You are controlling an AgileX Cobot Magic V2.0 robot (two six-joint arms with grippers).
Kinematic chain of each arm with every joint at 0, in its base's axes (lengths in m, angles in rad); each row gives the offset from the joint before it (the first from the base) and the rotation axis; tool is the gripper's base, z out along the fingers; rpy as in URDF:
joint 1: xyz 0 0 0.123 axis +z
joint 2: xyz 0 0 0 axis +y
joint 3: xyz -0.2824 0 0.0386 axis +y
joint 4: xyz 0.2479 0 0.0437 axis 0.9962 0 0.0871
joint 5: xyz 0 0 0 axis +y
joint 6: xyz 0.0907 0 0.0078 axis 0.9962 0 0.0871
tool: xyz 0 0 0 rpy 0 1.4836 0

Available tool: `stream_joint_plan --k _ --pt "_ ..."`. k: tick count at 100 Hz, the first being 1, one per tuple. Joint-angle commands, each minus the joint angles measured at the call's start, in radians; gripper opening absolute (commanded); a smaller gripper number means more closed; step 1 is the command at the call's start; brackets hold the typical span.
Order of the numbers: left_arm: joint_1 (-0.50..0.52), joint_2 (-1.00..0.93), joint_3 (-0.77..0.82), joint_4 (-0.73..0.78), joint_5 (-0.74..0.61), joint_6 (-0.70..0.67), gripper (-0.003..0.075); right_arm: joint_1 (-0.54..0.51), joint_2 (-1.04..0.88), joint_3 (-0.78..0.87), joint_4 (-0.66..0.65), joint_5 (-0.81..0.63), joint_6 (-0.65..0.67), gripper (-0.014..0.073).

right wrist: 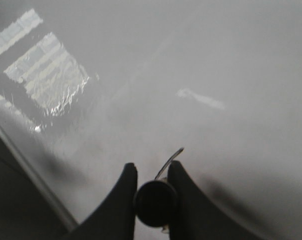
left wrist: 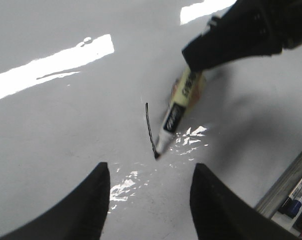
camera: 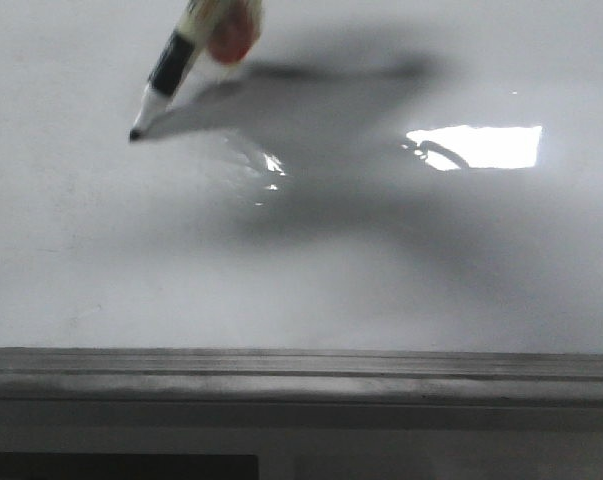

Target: Write number 6 on whiteboard

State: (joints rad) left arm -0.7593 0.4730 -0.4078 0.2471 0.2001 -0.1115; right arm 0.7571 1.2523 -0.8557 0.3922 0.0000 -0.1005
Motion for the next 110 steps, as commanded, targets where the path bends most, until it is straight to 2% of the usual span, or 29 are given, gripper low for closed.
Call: stream_joint_plan --k 1,17,34,65,95,110 --pt "0.004 0.004 -0.036 -0.007 -0.070 -0.010 0.0337 0.016 0.002 0.014 -0.015 -0.016 -0.024 -0.0061" --pt "0.004 0.004 -0.036 -0.007 -0.070 -0.010 0.0337 -0.009 -0.048 0.040 -0.019 0.068 -0.024 -0.0061" --pt "0.004 0.004 -0.036 -0.007 -0.070 -0.010 0.0337 -0.032 -0.083 0.013 -0.009 -0.033 -0.024 -0.0061" --pt "0.004 0.004 -0.036 -0.007 -0.070 -0.008 0.0337 0.035 0.014 -0.005 -0.009 -0.049 -0.024 -0.0061" --pt "0.002 0.004 -0.036 -0.023 -0.072 -0.008 0.0337 0.046 -0.046 -0.005 -0.010 -0.060 -0.024 -0.0061" --pt "-0.066 0.027 -0.030 -0.088 -0.070 0.004 0.0337 0.092 -0.094 -0.005 -0.010 -0.007 -0.024 -0.0061"
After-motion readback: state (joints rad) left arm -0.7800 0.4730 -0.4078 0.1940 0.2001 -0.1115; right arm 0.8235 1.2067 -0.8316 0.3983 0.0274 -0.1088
